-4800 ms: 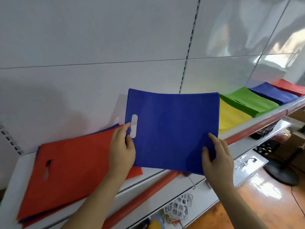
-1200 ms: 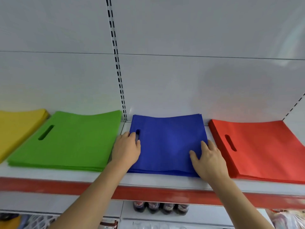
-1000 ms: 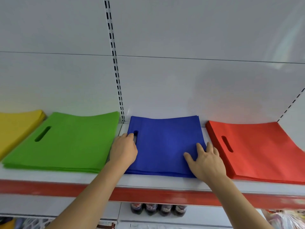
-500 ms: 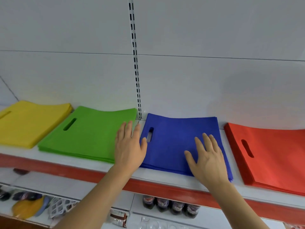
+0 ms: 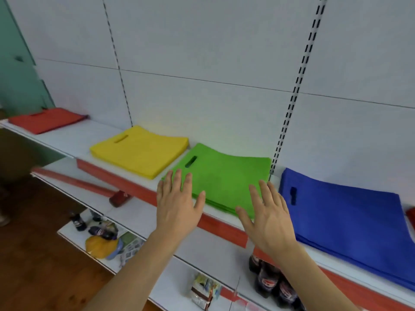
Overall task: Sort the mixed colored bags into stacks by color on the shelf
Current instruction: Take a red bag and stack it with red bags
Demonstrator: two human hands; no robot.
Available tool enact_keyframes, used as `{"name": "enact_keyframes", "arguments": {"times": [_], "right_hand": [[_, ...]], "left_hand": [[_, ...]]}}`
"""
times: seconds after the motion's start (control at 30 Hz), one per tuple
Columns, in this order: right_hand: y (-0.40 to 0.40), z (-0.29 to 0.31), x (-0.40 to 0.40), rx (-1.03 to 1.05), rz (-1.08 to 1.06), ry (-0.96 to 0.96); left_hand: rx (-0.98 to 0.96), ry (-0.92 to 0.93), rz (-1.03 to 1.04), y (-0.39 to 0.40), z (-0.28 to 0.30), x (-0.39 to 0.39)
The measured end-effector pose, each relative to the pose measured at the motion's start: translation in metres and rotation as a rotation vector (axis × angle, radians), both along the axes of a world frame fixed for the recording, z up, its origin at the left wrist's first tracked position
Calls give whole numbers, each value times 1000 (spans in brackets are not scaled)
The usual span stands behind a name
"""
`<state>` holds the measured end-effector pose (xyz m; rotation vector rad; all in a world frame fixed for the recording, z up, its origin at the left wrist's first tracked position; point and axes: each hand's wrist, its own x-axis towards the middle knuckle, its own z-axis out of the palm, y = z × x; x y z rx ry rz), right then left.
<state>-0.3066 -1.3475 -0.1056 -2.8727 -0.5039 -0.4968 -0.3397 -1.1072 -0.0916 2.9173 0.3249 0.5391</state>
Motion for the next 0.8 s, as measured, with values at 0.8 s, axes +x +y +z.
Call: {"name": "enact_keyframes", "arguments": {"times": [0.8], "right_hand": [[468,-10,61,58,570,57]], "left_hand": [[-93,-20,506,390,-6,-56]]}}
